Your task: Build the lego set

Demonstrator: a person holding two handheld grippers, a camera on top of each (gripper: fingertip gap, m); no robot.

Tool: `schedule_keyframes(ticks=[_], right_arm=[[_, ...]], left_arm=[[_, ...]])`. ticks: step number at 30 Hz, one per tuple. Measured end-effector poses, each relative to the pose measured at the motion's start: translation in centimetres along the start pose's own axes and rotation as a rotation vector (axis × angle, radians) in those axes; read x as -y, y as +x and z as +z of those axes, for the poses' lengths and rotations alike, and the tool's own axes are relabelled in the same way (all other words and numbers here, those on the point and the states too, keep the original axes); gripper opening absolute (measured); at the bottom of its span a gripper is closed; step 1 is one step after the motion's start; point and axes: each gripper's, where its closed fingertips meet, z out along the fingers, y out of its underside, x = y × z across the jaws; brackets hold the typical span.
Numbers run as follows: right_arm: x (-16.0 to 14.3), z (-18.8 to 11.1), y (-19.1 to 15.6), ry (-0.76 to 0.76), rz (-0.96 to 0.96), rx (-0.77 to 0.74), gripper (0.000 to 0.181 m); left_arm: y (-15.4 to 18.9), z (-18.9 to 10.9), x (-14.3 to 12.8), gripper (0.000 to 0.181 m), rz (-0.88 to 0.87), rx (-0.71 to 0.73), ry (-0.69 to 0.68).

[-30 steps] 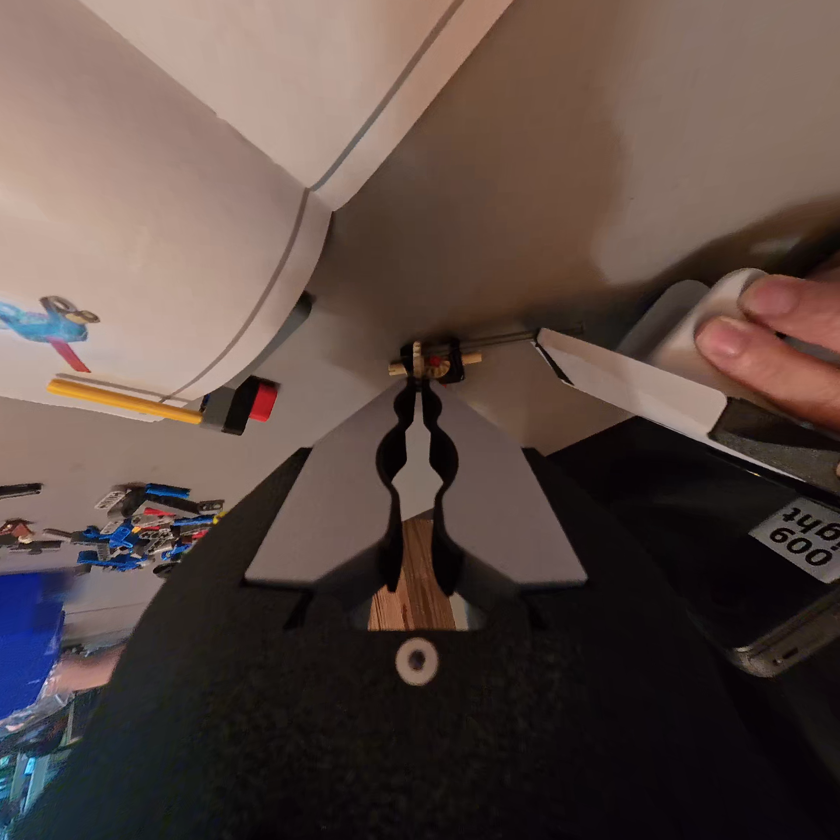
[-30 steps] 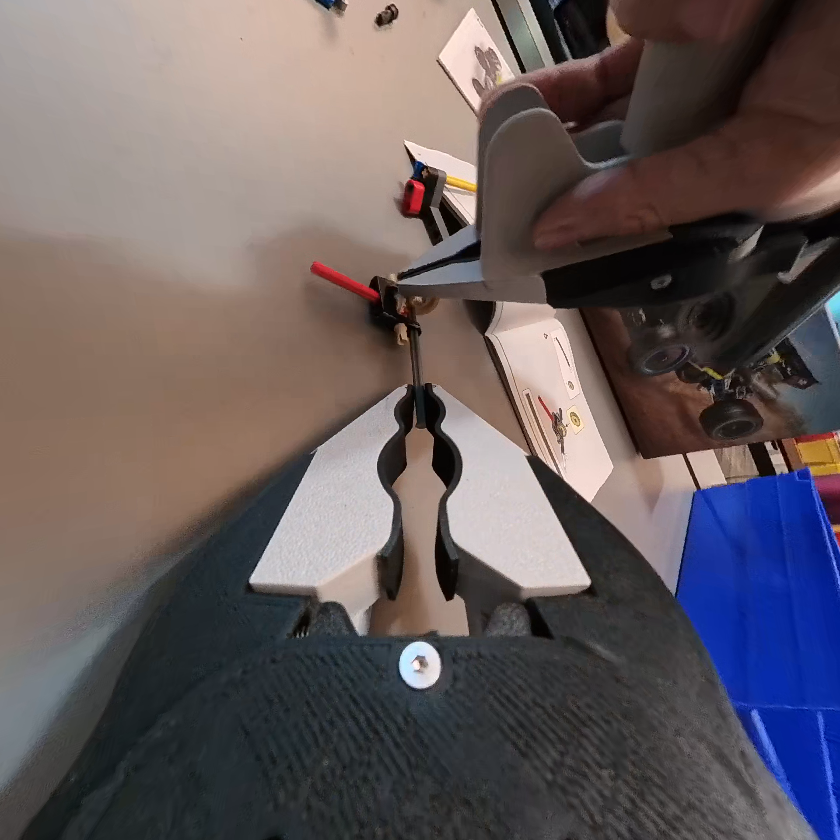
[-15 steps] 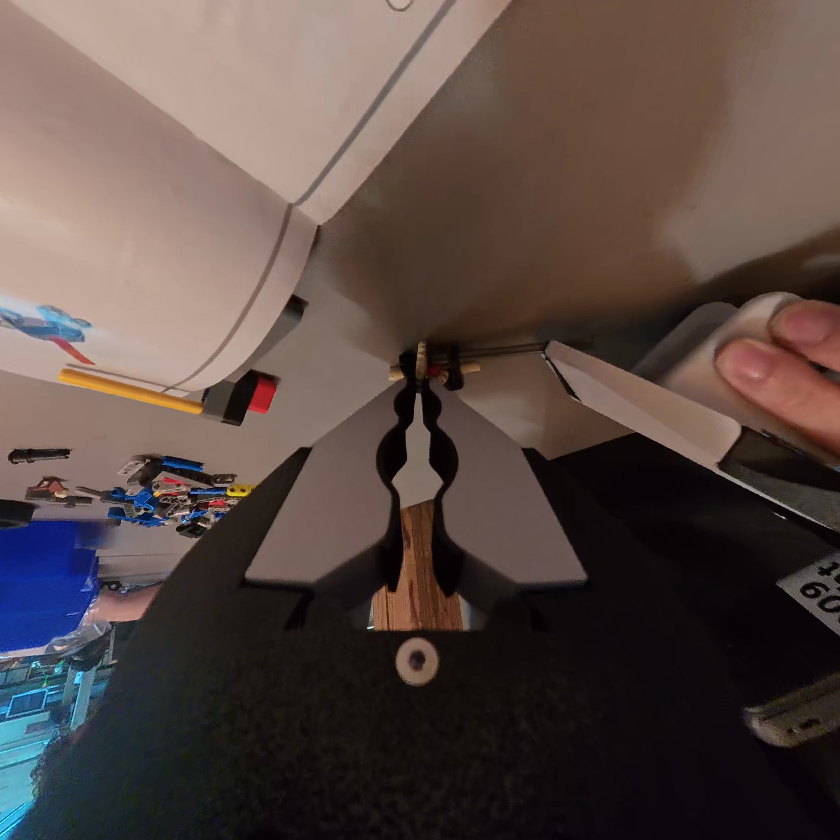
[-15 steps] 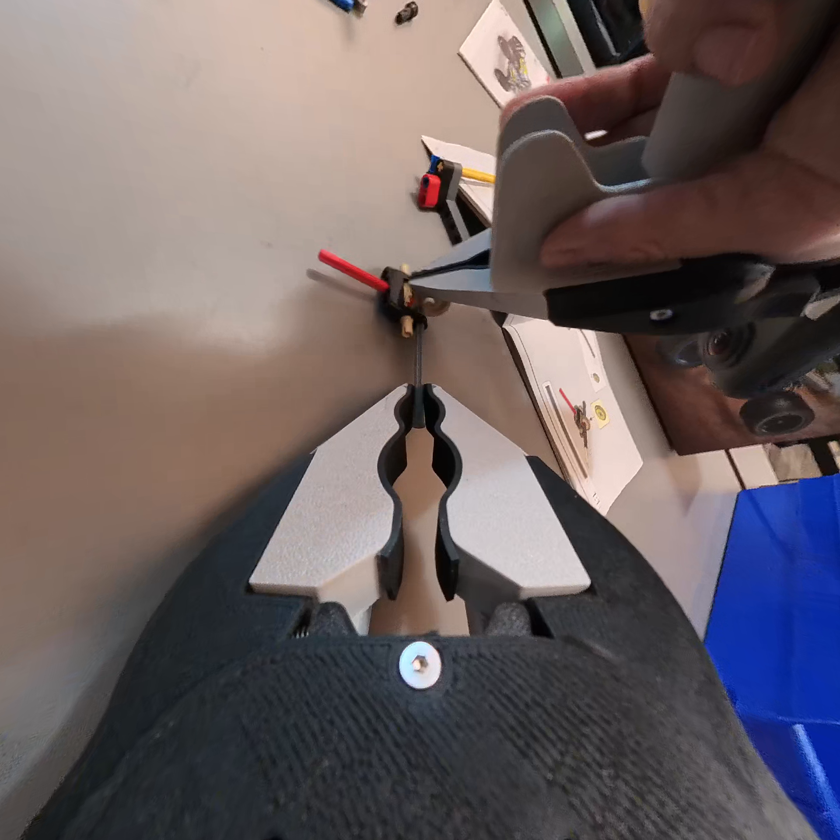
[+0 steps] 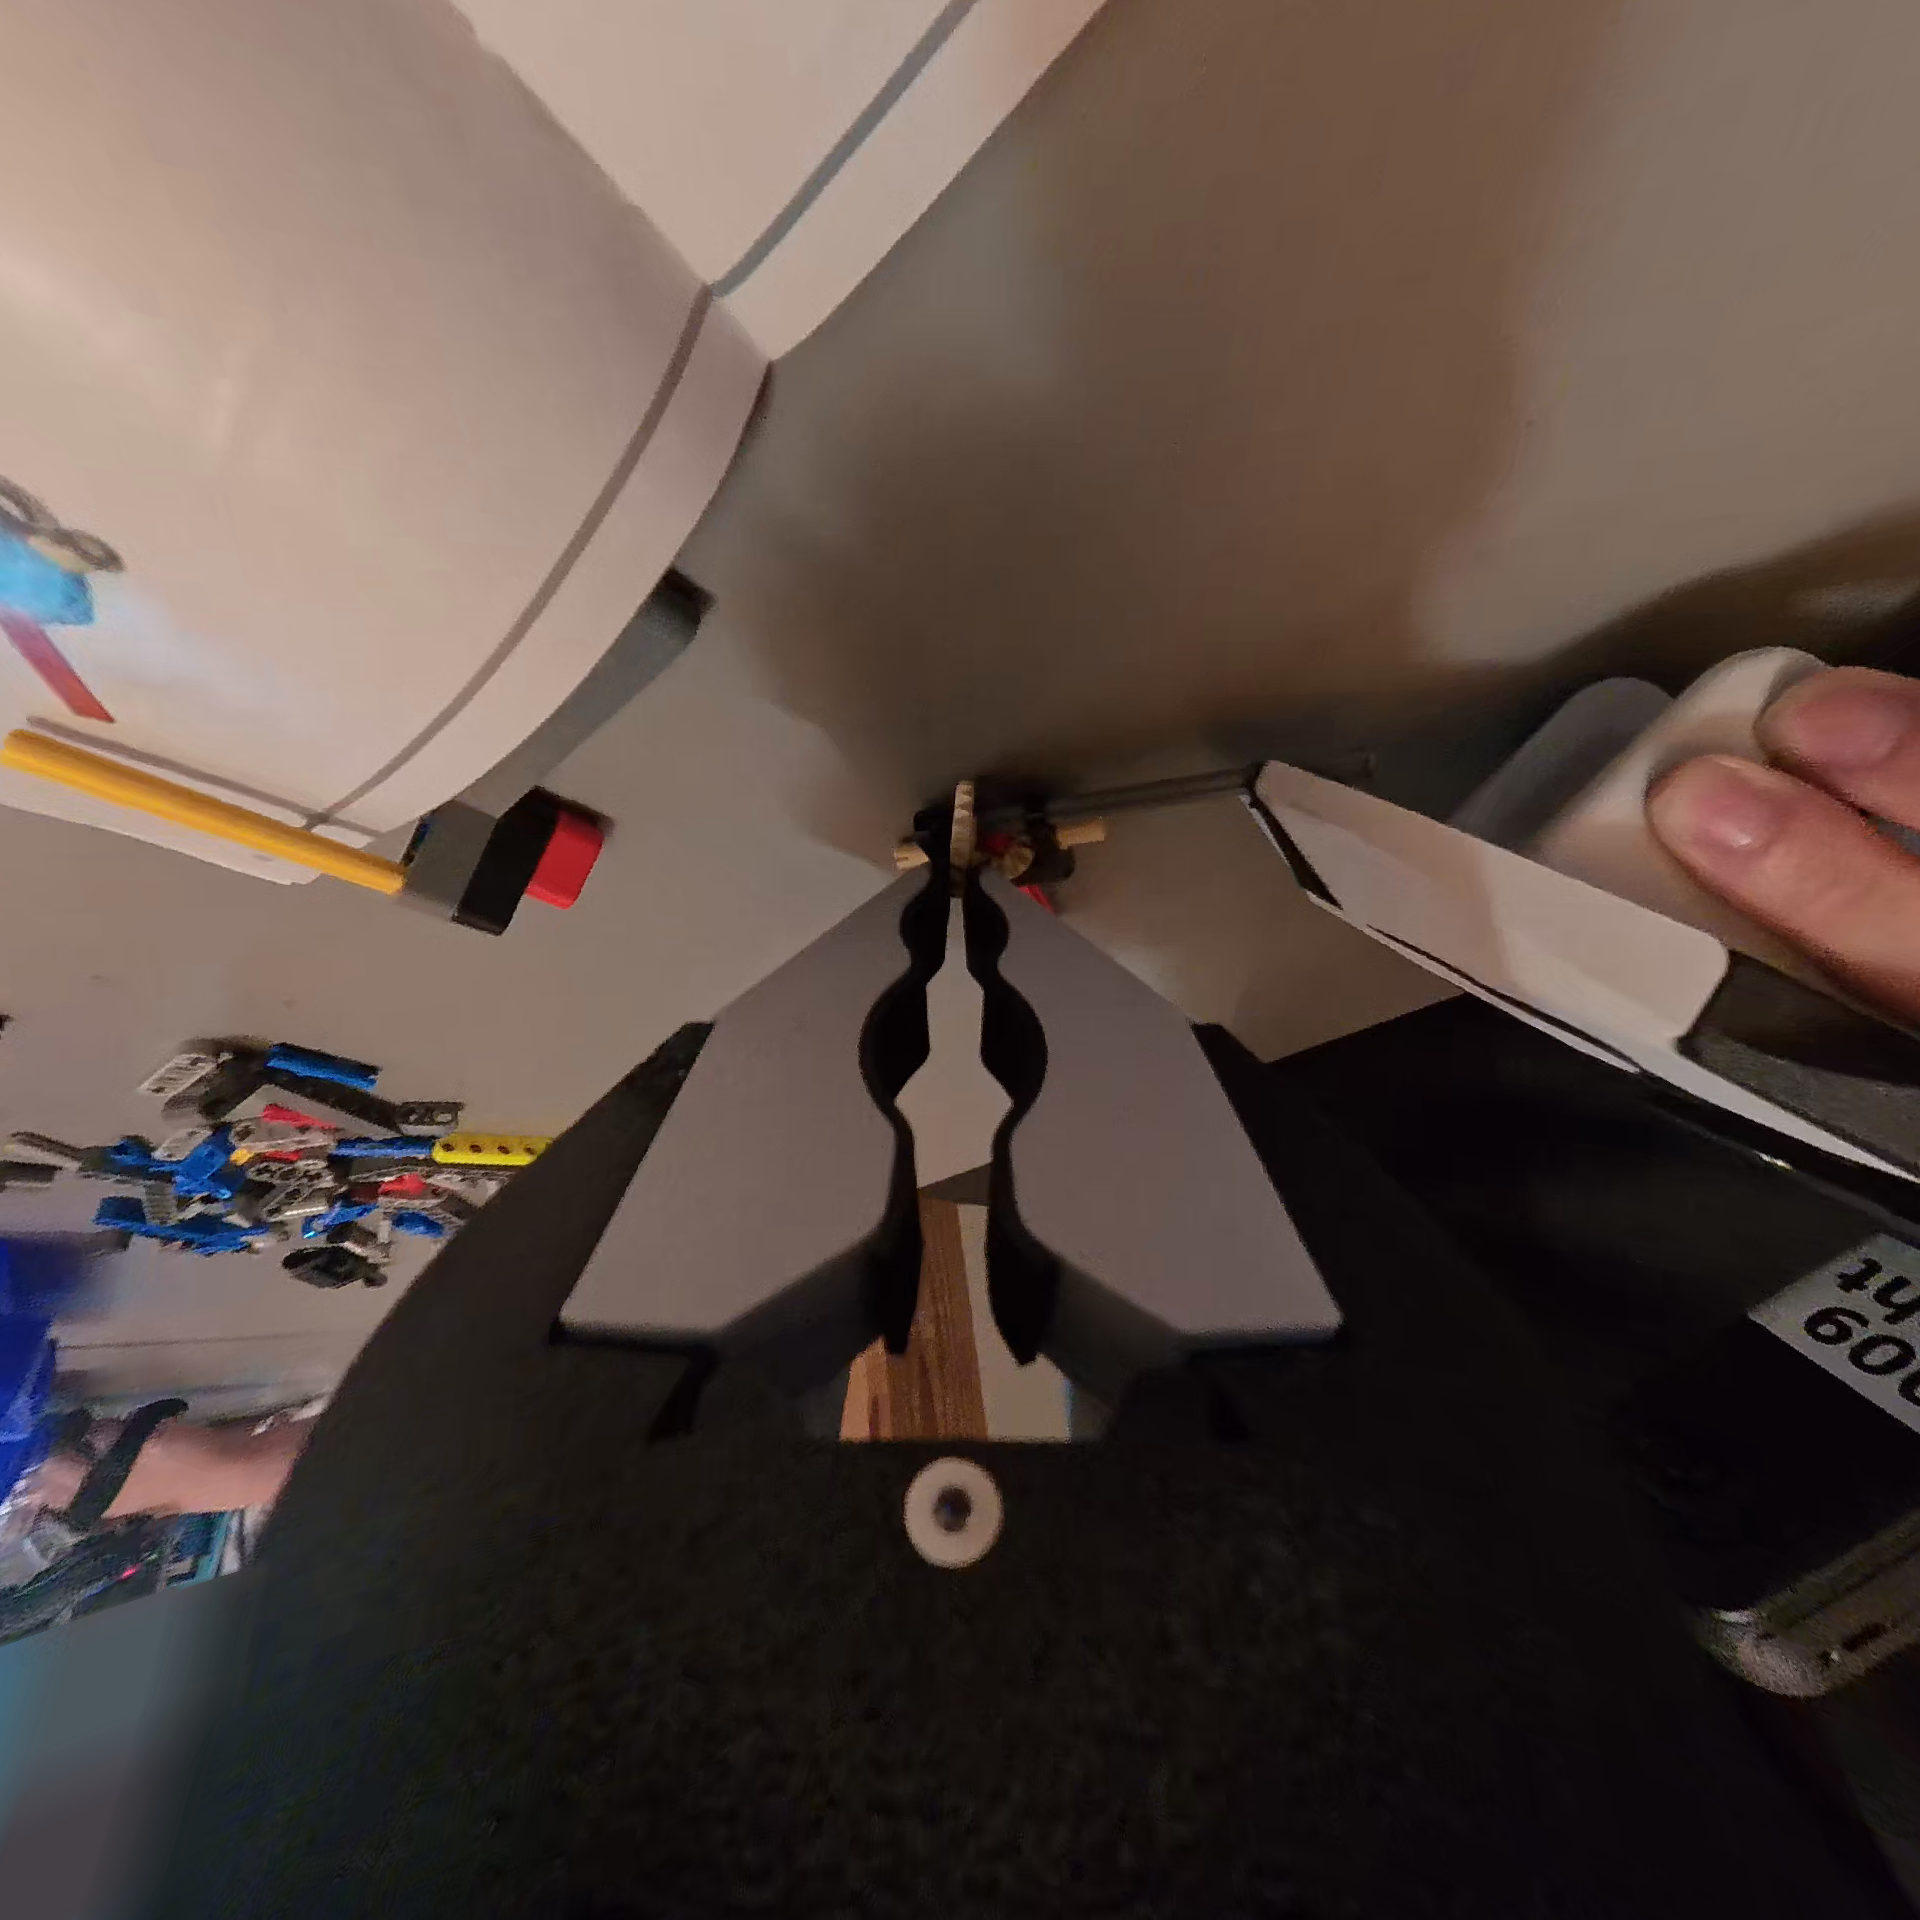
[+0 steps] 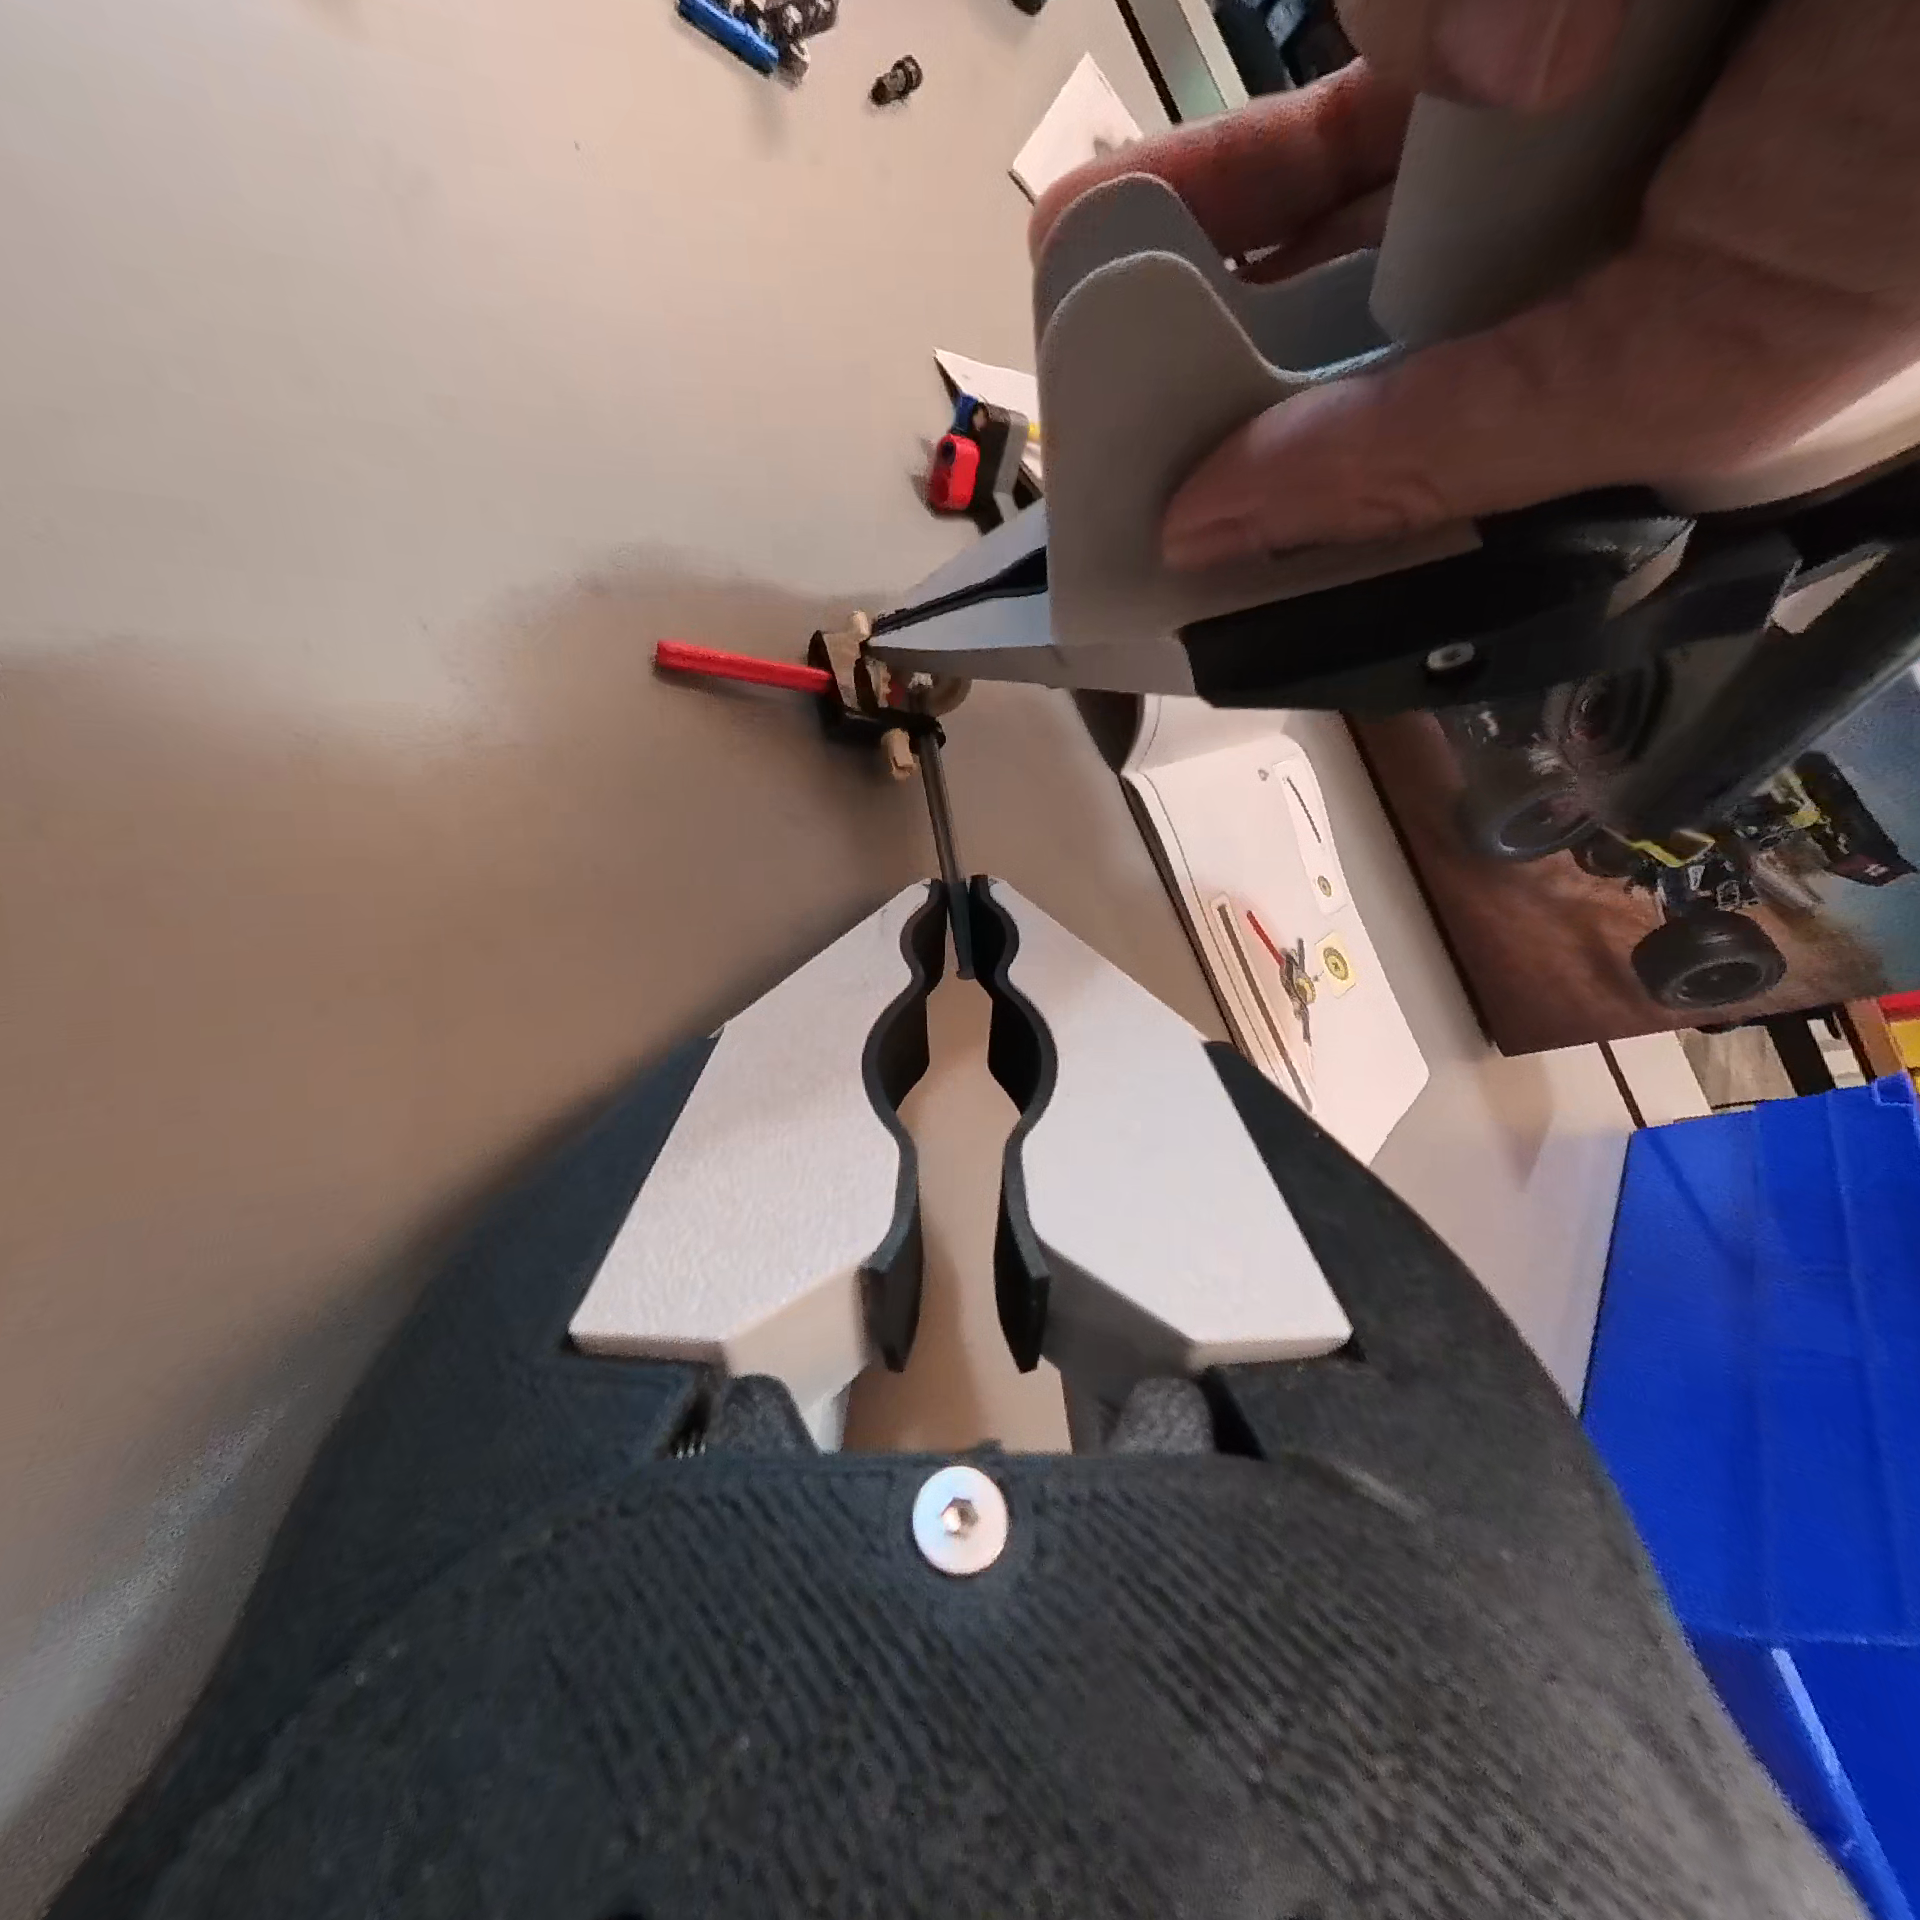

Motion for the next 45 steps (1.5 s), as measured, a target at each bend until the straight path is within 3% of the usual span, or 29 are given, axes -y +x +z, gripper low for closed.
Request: schedule_keyframes(ticks=[1, 10, 18, 24, 28, 33, 38, 45], right_arm=[[0.1, 0.0, 0.0, 0.001, 0.0, 0.001, 0.003], [0.9, 0.1, -1.1, 0.029, -0.041, 0.037, 0.003], [1.2, -0.1, -1.5, 0.055, -0.062, 0.063, 0.003], [1.4, -0.1, -1.8, 0.07, -0.093, 0.072, 0.002], [1.6, -0.2, -2.0, 0.081, -0.138, 0.065, 0.002], [1.8, -0.2, -2.3, 0.099, -0.131, 0.092, 0.002], [1.9, -0.2, -2.6, 0.09, -0.115, 0.132, 0.002], [2.8, 0.1, -3.2, 0.084, -0.144, 0.145, 0.004]], left_arm=[[0.0, 0.1, -0.1, 0.001, -0.007, -0.012, 0.007], [-0.2, 0.7, -1.2, 0.001, -0.044, -0.074, 0.053], [-0.1, 1.0, -1.8, 0.002, 0.0, -0.046, 0.158], [0.6, 1.8, -2.9, 0.016, 0.062, -0.091, 0.259], [0.6, 1.7, -3.7, 0.022, 0.08, -0.101, 0.428], [-0.9, 2.2, -4.5, 0.026, 0.039, 0.028, 0.728], [0.9, 2.9, -3.7, 0.021, -0.027, 0.018, 1.009], [-0.3, 2.1, -2.2, 0.002, -0.018, 0.168, 1.111]])
